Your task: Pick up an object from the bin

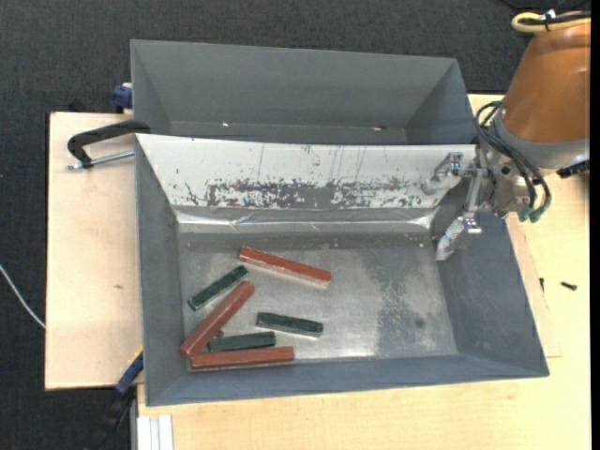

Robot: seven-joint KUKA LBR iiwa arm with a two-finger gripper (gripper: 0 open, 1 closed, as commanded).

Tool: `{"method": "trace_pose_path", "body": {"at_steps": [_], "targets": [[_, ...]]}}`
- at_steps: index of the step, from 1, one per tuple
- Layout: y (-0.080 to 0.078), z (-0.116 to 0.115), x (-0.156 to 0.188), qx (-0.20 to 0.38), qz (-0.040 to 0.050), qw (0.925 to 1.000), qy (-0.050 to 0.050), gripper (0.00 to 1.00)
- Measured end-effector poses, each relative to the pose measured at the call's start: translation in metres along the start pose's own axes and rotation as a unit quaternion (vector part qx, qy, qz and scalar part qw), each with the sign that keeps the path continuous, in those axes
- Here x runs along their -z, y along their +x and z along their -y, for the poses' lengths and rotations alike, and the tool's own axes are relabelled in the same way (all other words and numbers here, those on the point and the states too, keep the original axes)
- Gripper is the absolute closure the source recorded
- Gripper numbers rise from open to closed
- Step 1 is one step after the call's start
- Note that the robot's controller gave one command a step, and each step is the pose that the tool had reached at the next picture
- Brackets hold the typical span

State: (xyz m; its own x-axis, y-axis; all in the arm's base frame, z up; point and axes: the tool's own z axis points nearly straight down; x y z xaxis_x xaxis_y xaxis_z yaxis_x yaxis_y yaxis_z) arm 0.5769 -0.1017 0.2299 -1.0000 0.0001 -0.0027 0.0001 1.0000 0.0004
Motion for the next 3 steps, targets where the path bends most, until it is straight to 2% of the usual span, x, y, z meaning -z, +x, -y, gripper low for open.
{"method": "trace_pose_path", "body": {"at_steps": [1,2,3], "targets": [[0.007,-0.047,-0.051,0.007,0.003,1.0,0.001,0.0],[0.007,-0.08,-0.084,0.006,-0.0038,1.0,-0.002,0.0],[-0.011,-0.115,-0.151,0.025,0.0005,0.9997,-0.001,1.0]]}}
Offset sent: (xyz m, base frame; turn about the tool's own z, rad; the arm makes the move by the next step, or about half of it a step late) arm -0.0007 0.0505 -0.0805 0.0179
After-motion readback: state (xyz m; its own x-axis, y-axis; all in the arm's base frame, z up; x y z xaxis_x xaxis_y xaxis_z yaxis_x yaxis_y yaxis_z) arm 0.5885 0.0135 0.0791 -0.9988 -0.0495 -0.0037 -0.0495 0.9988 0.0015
